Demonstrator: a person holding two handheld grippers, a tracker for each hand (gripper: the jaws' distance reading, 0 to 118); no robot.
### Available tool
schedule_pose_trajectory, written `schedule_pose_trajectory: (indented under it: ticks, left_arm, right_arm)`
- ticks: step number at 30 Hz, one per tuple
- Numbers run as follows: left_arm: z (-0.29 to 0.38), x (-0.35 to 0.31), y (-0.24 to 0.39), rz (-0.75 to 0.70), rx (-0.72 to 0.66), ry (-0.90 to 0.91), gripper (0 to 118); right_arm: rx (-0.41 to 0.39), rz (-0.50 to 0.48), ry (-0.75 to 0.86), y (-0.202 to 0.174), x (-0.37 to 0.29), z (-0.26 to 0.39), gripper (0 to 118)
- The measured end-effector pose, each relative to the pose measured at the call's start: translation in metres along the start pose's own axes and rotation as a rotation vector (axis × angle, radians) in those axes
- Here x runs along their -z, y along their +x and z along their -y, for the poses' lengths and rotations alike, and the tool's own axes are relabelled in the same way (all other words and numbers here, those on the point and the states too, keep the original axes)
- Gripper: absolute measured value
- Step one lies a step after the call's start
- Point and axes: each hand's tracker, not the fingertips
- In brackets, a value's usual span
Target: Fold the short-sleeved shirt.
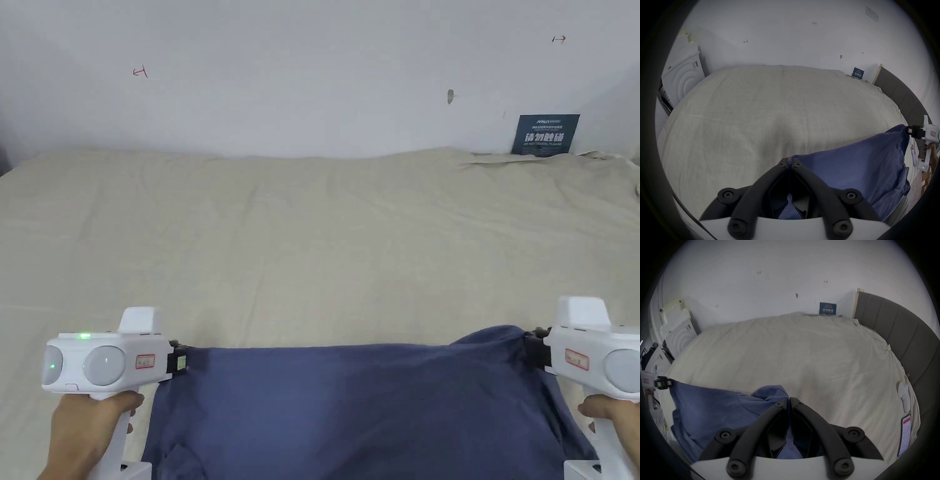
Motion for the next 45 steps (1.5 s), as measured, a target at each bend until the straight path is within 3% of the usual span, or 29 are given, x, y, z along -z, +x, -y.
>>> schedule_pose_trajectory:
  ticks: [10, 18, 32, 45]
  left_arm:
    - [0.023, -0.053, -0.012, -0.017, -0.040, 0.035, 0]
    - [0.069, -0.099, -0.010, -0.003, -0.025, 0.022, 0]
    - [0.184, -0.096, -0.016, -0.040, 0.000, -0.106, 0]
    - [0.220, -0.078, -0.006, -0.099, 0.094, -0.154, 2]
  right_arm:
    - [0.045, -0.086, 0.113, 0.012, -0.123, 0.027, 2]
    - [0.089, -0.122, 0.095, 0.016, -0.172, 0.089, 2]
    - [0.162, -0.033, -0.075, 0.017, -0.172, 0.208, 2]
    - [0.125, 0.096, -0.200, 0.007, -0.129, 0.253, 2]
